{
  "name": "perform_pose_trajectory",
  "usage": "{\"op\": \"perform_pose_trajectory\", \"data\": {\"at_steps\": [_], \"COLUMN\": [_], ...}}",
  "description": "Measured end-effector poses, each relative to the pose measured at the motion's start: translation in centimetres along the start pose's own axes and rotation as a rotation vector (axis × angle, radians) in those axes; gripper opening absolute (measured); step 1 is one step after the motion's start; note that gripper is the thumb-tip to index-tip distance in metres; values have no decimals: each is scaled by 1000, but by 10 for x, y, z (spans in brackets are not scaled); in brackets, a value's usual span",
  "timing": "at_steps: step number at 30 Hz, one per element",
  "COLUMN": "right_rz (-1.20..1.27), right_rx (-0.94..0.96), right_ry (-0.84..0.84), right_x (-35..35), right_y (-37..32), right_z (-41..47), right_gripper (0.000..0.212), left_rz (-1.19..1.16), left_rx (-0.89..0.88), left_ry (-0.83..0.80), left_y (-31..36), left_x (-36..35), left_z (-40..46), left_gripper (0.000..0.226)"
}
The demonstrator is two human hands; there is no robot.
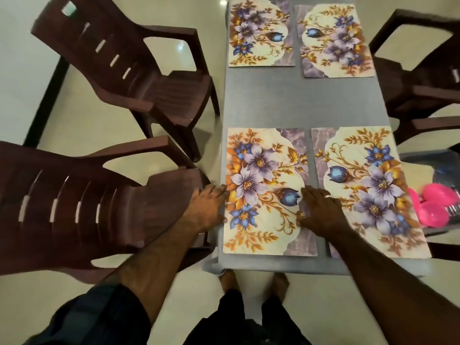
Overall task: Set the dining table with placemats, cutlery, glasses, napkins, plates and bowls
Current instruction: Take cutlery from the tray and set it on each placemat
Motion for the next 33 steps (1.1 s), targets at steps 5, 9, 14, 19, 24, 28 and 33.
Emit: {"op": "perform_pose_trajectory", "data": {"at_steps": [5, 9, 14, 19, 24, 28, 33], "right_rz": [-32, -47, -100, -156, -180, -193, -190], "right_rx": [13, 32, 32, 44, 61, 65, 65], "right_ry": [57, 60, 1, -24, 0, -11, -12], "right_x": [20, 41, 55, 51, 43, 38, 35], "right_y": [-9, -15, -16, -14, -14, -13, -12], "right_z": [32, 70, 89, 74, 60, 51, 42], "right_gripper": [105, 106, 114, 120, 122, 122, 122], "left_rz": [31, 40, 23, 5, -16, -39, -60], "left_rx": [-5, 43, 77, 92, 98, 88, 91], "left_ry": [16, 13, 5, -25, -47, -53, -49], "left_y": [-22, -36, -38, -34, -26, -20, -15], "left_x": [17, 40, 48, 41, 35, 28, 25], "left_z": [29, 59, 73, 62, 49, 40, 34], "left_gripper": [101, 104, 105, 114, 117, 117, 116]}}
Point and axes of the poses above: each hand's wrist, its own z-axis towards the middle knuckle, its own x-axis out of the back of the hand, y = z × x, the point moved 3 cm from there along z, towards the middle knuckle, and after that the axes turned 10 degrees about -x, right-handed, at the moved point
